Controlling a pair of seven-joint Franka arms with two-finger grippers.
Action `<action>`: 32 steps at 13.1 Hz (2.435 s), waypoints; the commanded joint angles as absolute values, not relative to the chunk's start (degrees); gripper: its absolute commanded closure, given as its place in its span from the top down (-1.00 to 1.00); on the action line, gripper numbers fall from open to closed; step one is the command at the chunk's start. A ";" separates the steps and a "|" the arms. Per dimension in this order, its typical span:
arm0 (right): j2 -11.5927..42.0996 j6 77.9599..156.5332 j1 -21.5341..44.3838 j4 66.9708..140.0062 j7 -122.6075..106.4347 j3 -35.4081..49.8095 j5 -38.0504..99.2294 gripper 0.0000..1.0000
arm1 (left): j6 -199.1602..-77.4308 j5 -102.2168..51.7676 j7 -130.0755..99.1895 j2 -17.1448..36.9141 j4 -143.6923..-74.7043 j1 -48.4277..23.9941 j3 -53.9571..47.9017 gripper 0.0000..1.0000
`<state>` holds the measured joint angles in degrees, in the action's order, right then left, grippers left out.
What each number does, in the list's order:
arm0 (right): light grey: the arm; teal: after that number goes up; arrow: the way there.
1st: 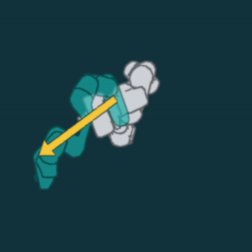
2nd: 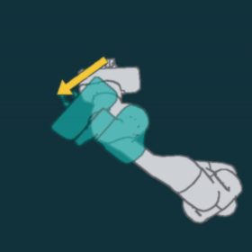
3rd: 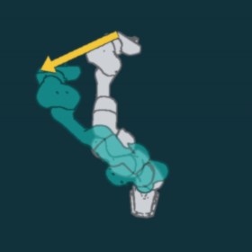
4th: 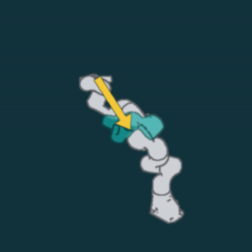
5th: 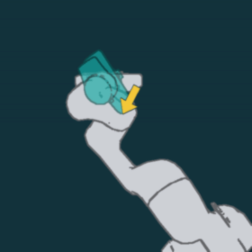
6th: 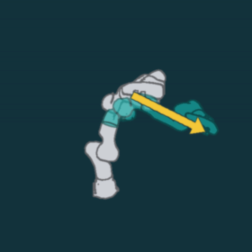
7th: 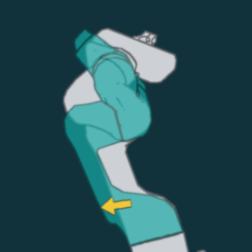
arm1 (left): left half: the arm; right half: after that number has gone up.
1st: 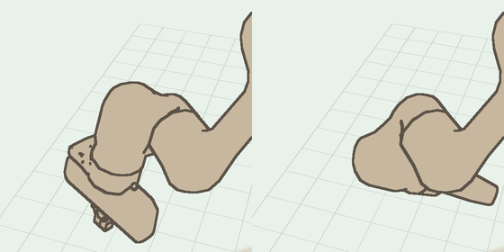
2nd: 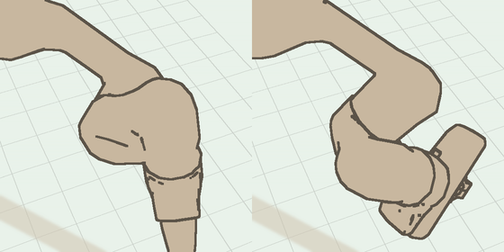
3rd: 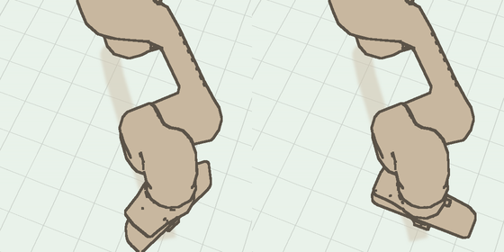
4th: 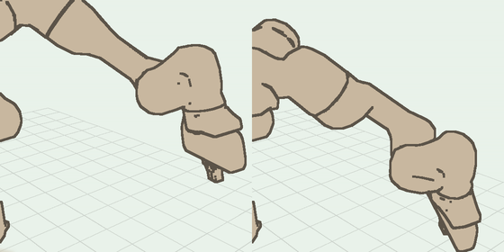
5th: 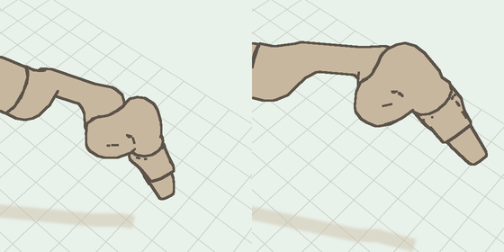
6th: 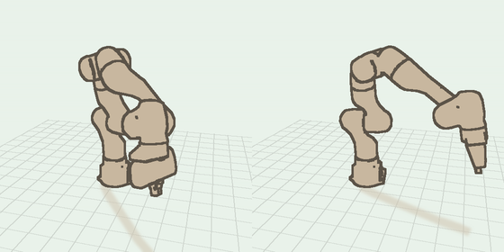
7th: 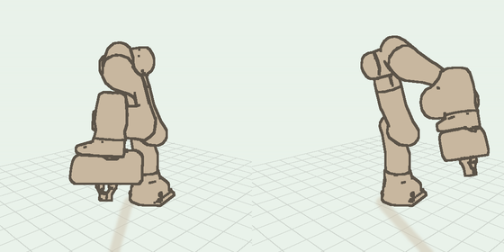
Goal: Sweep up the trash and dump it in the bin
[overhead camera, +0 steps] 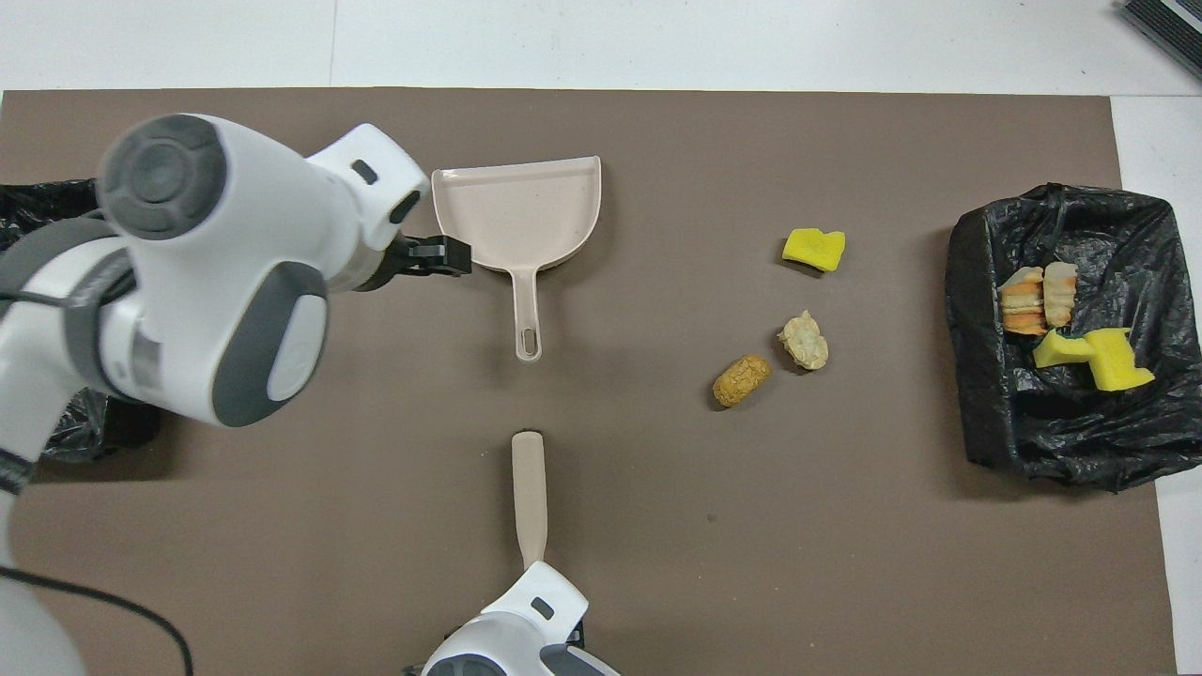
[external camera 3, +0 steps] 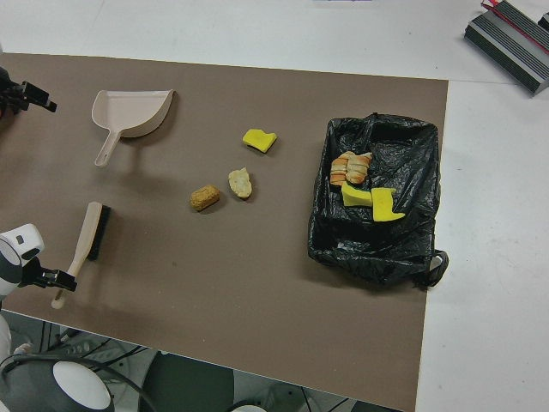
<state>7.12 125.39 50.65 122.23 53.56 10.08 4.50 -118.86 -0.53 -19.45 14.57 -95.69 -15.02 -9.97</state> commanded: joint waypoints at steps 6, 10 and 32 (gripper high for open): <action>4.57 128.14 50.80 125.68 54.49 10.02 5.98 -0.19 | -119.53 1.41 -24.69 26.10 -88.41 -21.53 -9.14 1.00; 4.57 128.14 50.97 125.68 54.93 10.02 6.77 -0.59 | -117.25 1.84 -29.71 26.02 -92.02 -24.34 -9.05 1.00; -3.07 112.69 33.59 127.00 64.34 9.58 -3.24 -1.00 | -107.75 6.50 32.14 8.98 -100.96 -13.98 -8.35 -1.00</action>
